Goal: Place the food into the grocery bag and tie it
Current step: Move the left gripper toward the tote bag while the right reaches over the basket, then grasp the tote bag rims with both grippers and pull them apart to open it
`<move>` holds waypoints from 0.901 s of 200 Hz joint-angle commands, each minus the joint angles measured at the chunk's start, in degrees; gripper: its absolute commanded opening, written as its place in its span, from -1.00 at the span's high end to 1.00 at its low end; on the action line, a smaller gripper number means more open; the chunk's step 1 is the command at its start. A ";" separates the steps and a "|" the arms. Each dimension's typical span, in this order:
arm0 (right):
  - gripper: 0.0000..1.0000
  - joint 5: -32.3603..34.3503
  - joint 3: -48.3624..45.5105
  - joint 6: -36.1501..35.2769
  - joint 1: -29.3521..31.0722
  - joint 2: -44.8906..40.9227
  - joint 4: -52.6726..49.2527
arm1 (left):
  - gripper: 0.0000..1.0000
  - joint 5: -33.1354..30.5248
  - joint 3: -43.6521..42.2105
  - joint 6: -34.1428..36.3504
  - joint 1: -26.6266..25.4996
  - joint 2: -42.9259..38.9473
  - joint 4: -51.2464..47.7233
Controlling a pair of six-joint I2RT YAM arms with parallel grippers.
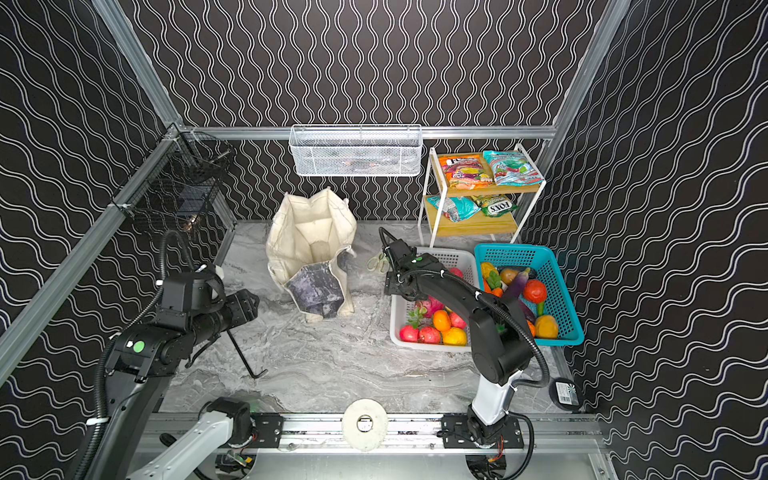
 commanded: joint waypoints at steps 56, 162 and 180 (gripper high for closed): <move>-0.94 2.34 4.33 -1.06 2.67 -7.49 -2.93 | -0.69 -2.41 7.26 4.85 0.09 13.00 5.75; -0.94 -3.06 9.31 -1.64 3.63 -11.45 -1.58 | -0.56 10.09 23.77 11.27 8.04 43.63 11.48; -0.94 -5.42 13.28 -2.17 3.63 -9.51 -0.23 | -0.47 12.39 23.93 11.99 8.47 45.11 12.02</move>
